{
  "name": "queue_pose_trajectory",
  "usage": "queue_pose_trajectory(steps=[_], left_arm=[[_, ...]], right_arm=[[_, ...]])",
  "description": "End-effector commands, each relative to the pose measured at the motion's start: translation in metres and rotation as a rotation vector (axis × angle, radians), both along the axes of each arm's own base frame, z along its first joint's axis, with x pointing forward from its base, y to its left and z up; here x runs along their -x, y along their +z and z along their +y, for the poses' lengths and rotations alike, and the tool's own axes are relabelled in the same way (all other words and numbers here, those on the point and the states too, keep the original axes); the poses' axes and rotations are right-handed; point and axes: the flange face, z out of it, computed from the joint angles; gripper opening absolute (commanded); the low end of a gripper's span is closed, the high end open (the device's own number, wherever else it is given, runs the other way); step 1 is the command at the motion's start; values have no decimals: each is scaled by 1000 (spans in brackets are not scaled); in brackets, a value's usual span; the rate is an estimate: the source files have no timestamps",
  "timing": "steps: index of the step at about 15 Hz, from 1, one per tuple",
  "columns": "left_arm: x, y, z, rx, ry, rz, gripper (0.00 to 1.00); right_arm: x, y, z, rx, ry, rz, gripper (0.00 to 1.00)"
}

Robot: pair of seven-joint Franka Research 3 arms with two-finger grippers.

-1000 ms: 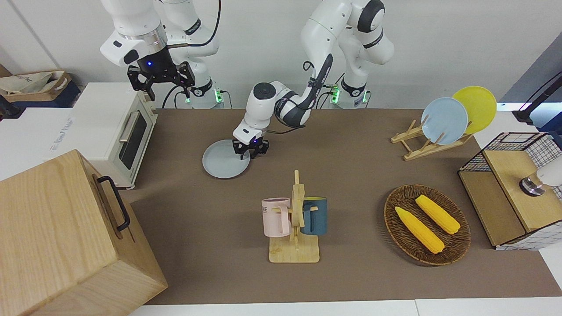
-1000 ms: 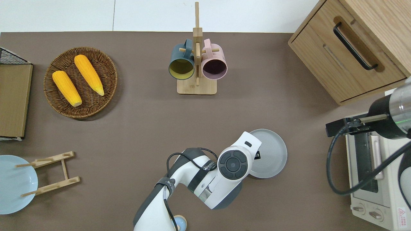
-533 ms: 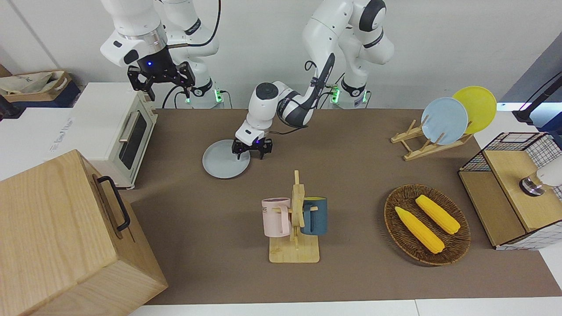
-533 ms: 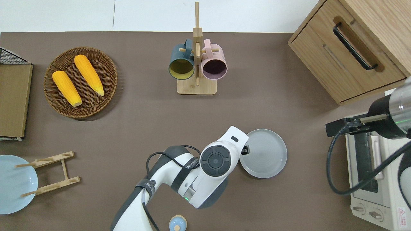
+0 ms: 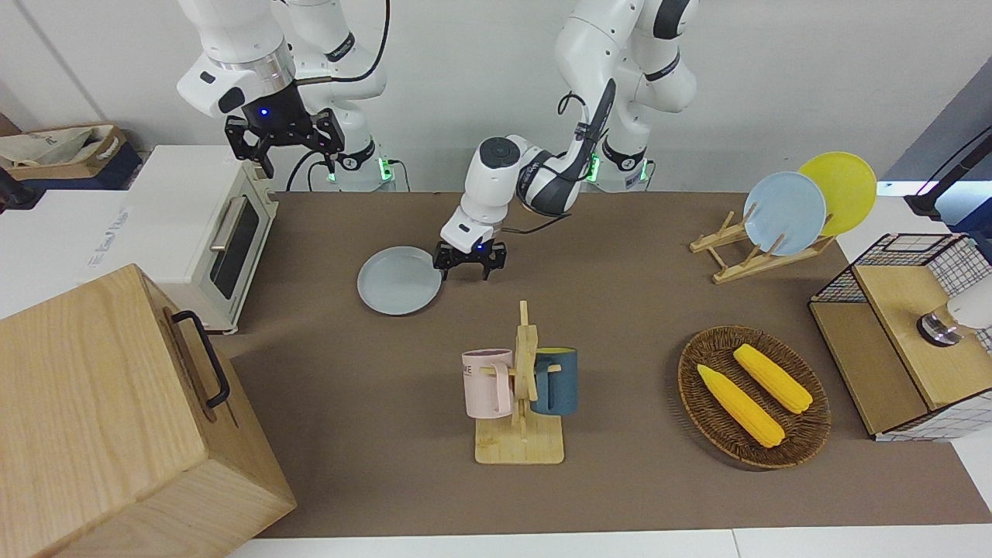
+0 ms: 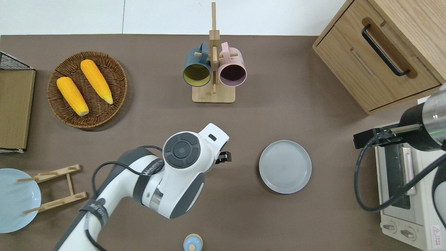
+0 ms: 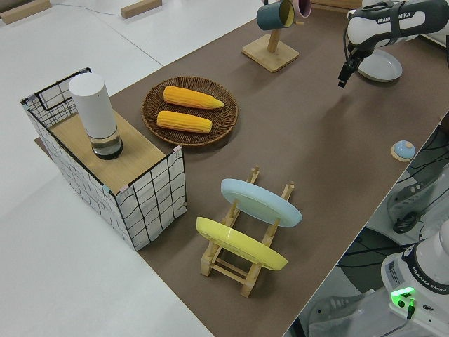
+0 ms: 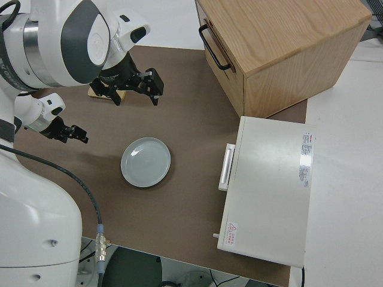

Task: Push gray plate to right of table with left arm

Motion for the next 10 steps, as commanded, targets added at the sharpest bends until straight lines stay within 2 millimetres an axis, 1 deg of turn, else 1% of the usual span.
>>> queue_pose_trajectory(steps=[1, 4, 7, 8, 10], left_arm=[[-5, 38, 62, -28, -43, 26, 989], [-21, 67, 102, -60, -57, 24, 991], [-37, 103, 126, -102, -63, 16, 991], [-41, 111, 134, -125, -75, 16, 991], [-47, 119, 153, -144, -94, 1, 991]], right_arm=[[3, 3, -3, -7, -3, 6, 983], [4, 3, -2, -7, -3, 4, 983], [3, 3, -3, -7, -3, 4, 983], [4, 3, -2, -7, -2, 6, 983], [4, 3, -2, -7, -2, 6, 983]])
